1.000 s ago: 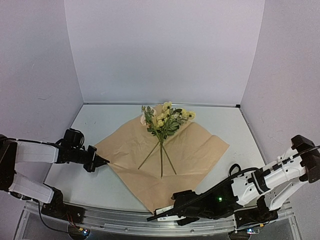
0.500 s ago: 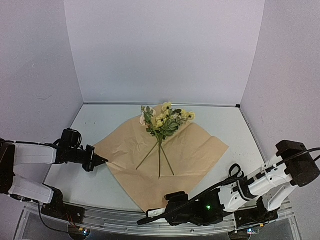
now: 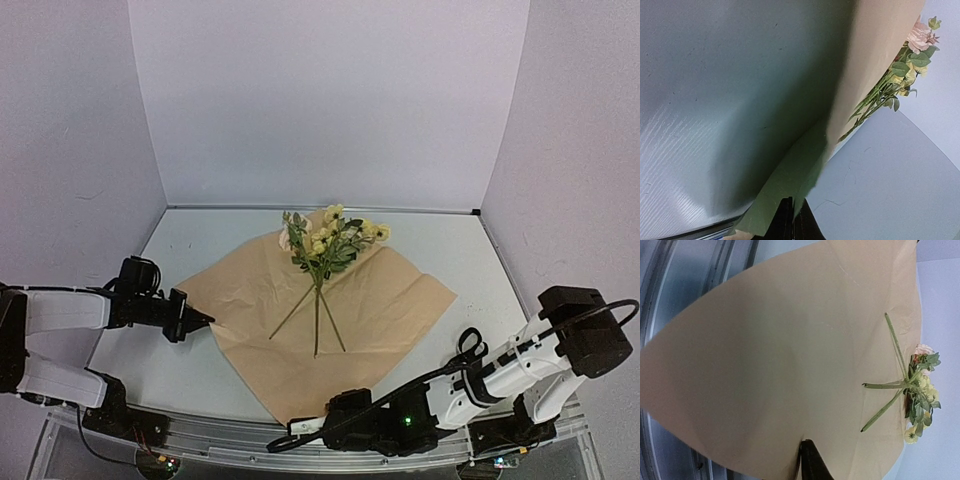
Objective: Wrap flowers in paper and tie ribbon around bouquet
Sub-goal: Pick up the bottom corner of the flattened wrapping paper from the center of the board.
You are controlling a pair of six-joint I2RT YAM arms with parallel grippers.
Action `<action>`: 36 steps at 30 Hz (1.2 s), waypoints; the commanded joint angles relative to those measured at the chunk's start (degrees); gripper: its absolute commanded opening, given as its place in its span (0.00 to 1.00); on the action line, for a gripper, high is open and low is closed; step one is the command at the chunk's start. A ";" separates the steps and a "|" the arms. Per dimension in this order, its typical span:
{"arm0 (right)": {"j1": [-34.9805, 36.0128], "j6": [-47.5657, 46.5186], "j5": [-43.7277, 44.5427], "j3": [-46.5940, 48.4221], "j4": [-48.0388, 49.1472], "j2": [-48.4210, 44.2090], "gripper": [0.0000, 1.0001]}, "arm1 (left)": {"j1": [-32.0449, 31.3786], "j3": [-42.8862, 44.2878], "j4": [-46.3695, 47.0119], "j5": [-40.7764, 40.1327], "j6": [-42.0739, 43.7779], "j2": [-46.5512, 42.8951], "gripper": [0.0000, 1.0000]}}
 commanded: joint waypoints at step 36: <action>-5.32 22.93 -14.55 10.90 -22.90 -11.00 0.00 | -27.30 46.28 -20.66 -25.51 43.65 36.52 0.16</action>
